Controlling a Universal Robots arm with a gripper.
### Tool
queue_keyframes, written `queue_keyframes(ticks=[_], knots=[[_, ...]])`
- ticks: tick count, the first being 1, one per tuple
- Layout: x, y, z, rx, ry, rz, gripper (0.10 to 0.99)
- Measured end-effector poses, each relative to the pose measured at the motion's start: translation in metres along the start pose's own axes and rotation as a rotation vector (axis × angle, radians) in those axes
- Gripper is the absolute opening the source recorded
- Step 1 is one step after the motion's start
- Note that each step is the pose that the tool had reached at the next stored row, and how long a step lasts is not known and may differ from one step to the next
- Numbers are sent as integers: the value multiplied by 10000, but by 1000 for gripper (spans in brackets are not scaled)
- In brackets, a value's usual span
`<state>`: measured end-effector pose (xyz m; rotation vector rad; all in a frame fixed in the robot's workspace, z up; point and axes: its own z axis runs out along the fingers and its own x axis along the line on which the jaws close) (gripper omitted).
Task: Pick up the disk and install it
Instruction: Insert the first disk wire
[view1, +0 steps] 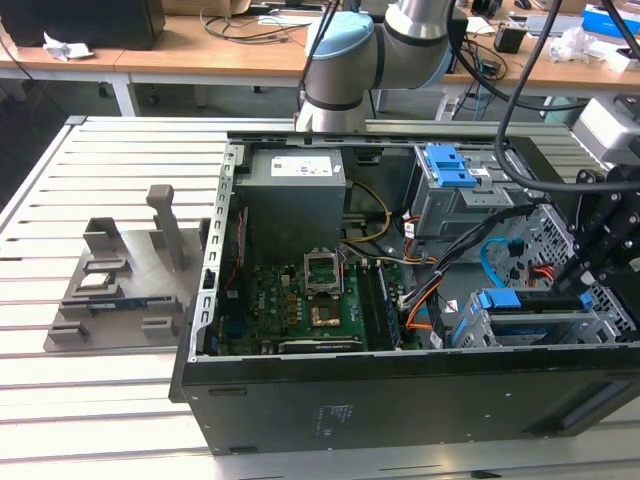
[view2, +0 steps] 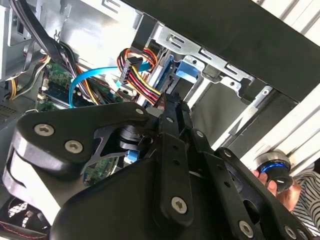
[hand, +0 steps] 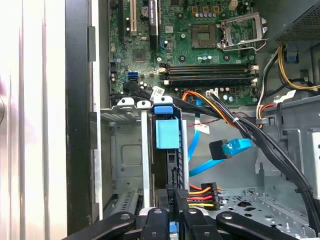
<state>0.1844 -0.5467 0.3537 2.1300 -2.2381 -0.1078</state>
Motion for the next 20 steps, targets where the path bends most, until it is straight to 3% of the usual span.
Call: queue_keyframes(ticks=[14,20], knots=[[71,-6,10,0,5,1,169],[-17,-27,54,0,6,2,169]])
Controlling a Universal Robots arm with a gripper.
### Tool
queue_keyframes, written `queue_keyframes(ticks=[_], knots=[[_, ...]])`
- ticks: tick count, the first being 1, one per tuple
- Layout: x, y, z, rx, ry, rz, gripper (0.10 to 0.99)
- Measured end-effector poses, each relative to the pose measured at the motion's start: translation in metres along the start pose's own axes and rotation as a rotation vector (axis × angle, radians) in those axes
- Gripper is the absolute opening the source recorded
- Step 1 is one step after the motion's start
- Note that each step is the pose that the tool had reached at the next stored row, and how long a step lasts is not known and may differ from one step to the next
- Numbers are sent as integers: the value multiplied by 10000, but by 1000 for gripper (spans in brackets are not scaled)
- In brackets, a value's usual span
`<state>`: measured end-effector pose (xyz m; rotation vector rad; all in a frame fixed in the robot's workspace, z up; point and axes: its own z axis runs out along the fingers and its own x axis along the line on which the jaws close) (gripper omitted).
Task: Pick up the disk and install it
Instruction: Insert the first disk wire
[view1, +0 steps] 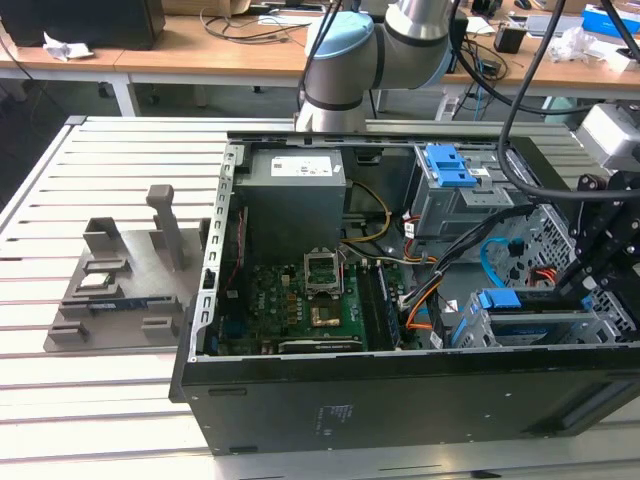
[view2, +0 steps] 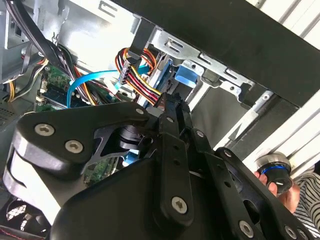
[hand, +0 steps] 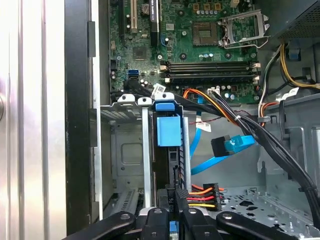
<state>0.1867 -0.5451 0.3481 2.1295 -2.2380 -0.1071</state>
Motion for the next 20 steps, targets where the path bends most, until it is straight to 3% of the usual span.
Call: queue_keyframes(ticks=[6,20], knots=[[-35,-5,53,0,-4,32,169],[-81,-19,72,0,-3,33,169]])
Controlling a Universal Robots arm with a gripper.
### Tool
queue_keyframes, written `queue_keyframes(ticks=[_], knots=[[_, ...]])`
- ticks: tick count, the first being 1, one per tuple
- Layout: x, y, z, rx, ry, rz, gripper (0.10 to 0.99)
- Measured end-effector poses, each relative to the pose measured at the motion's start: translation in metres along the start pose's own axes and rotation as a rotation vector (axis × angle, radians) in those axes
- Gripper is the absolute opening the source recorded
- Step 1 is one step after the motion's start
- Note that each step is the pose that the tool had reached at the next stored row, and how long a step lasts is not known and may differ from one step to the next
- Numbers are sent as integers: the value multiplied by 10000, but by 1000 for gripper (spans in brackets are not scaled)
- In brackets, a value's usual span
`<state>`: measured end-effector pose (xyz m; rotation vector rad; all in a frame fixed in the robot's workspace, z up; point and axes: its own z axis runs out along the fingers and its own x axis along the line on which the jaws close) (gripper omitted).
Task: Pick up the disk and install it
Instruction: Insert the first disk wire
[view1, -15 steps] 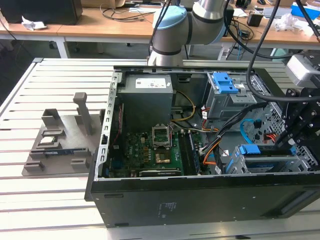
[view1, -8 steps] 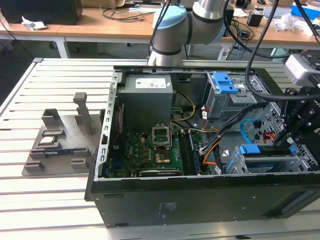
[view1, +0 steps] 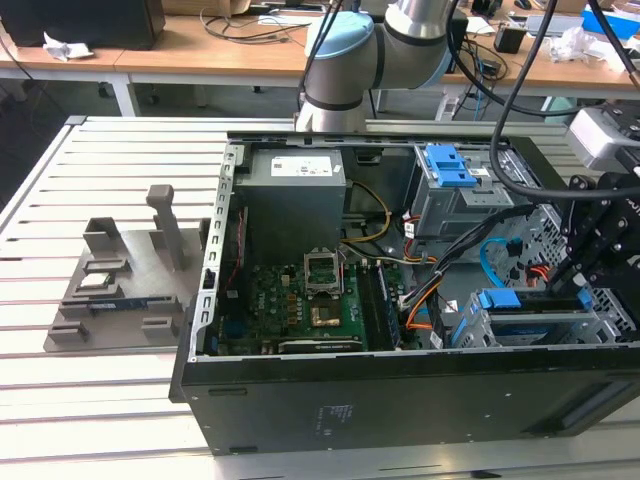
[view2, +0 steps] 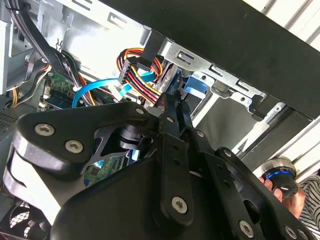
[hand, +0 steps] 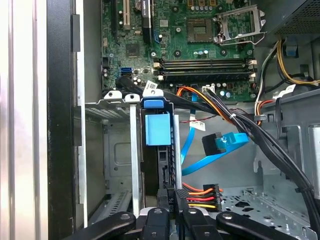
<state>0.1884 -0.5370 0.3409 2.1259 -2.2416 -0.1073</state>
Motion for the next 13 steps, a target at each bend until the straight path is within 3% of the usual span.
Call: queue_keyframes(ticks=[12,13], knots=[[4,-5,56,-1,-6,-1,169],[6,-6,57,-1,-7,-1,247]])
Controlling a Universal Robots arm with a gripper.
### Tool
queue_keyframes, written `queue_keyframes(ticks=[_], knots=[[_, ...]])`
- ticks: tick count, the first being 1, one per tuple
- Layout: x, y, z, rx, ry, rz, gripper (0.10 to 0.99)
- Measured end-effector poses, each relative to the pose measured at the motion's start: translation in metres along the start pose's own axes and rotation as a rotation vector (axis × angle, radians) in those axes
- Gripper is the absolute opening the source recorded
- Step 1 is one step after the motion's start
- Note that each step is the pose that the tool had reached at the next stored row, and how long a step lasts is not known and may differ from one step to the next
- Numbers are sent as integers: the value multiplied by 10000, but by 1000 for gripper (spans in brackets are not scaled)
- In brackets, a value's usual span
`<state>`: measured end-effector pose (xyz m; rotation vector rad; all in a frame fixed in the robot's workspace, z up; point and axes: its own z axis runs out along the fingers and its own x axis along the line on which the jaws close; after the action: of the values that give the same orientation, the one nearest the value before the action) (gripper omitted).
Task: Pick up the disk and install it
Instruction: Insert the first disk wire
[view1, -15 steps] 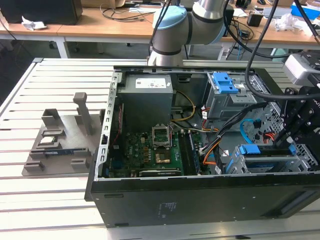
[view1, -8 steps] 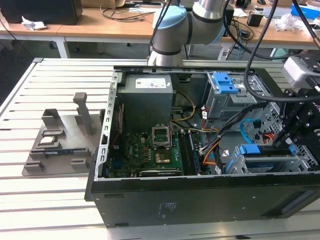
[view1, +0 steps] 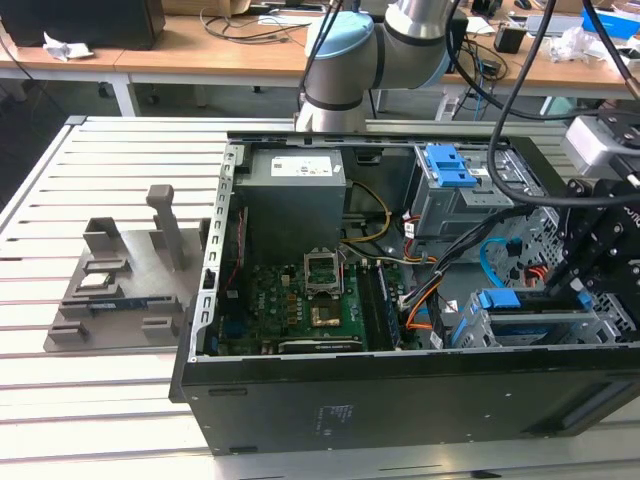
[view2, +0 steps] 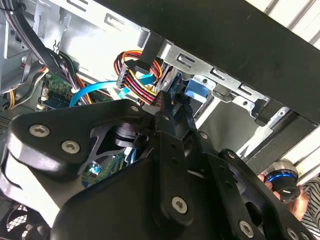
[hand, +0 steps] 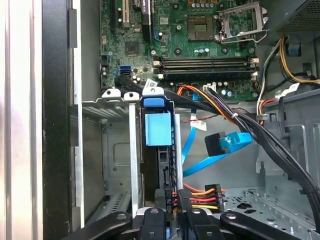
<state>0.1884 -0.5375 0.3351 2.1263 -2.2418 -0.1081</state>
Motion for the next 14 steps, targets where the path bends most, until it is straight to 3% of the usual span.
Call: queue_keyframes(ticks=[2,6,11,12,14], knots=[[0,3,-33,1,9,1,247],[-20,17,-179,1,7,2,247],[-101,32,-312,1,15,2,247],[-113,35,-329,1,15,2,231],[-126,37,-355,1,16,2,106]])
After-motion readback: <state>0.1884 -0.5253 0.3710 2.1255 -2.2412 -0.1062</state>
